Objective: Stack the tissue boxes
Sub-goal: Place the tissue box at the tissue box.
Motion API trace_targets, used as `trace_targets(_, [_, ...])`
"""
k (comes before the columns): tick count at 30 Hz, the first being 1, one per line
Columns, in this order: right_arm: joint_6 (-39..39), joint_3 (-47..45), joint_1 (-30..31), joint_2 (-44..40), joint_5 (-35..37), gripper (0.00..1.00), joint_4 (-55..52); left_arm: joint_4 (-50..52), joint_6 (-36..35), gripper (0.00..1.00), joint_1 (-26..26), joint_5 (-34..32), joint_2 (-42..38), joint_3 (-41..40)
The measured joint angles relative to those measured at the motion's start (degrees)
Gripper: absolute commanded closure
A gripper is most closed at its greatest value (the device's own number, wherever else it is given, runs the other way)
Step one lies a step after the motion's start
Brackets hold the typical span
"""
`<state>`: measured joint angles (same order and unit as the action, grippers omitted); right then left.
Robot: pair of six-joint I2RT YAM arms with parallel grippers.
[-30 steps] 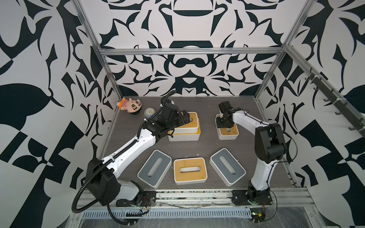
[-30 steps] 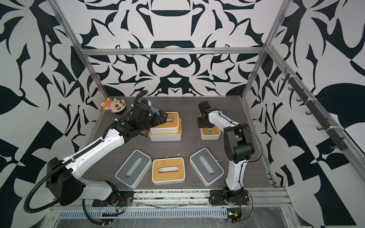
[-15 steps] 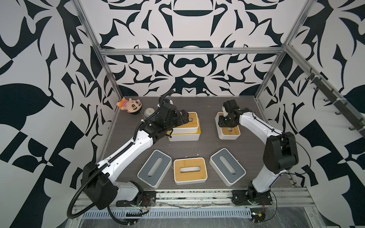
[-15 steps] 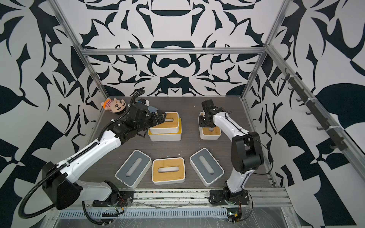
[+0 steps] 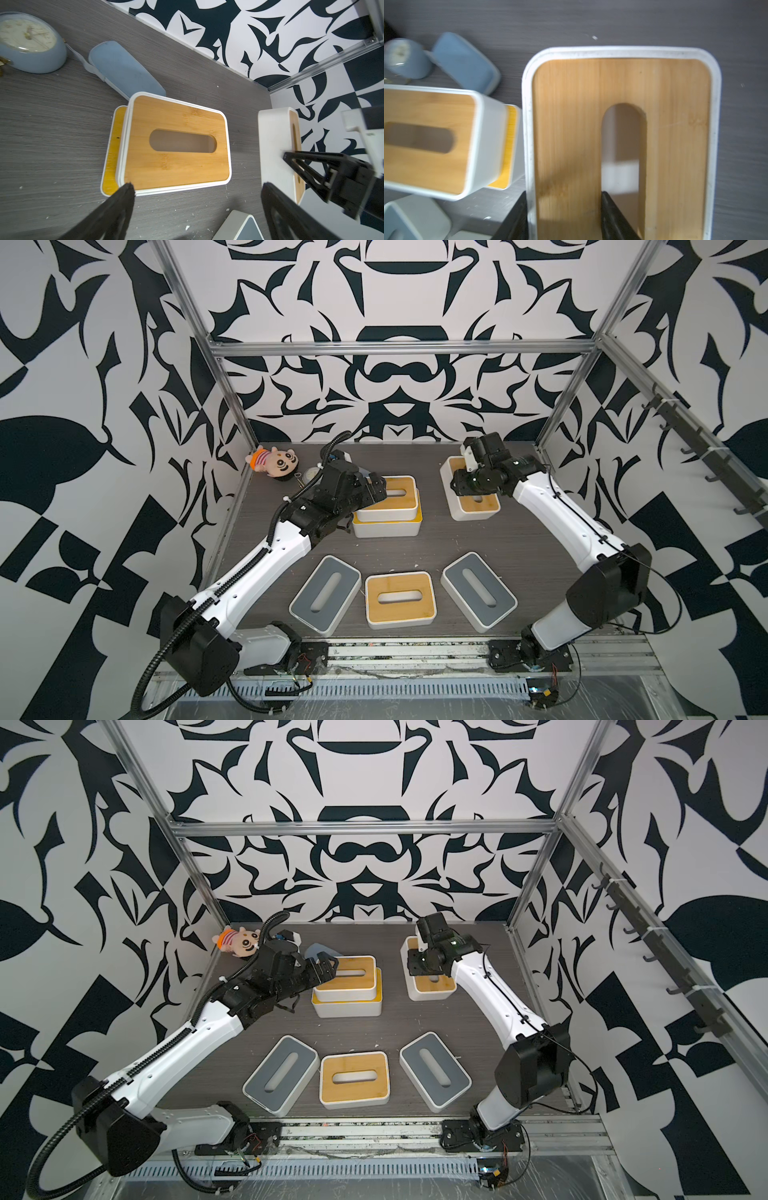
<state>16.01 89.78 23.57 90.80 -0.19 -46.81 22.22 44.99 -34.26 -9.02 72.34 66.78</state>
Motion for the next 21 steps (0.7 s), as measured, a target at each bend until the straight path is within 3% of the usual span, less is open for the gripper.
trace_targets(8, [-1.8, 10.6, 9.4, 2.1, 0.2, 0.81, -3.3, -0.1, 0.3, 0.01, 2.6, 0.5, -2.5, -2.3])
trace_targets(21, [-5.9, 29.4, 20.2, 17.6, 1.8, 0.84, -9.8, -0.6, 2.4, 0.01, 7.0, 1.4, -5.6, -7.7])
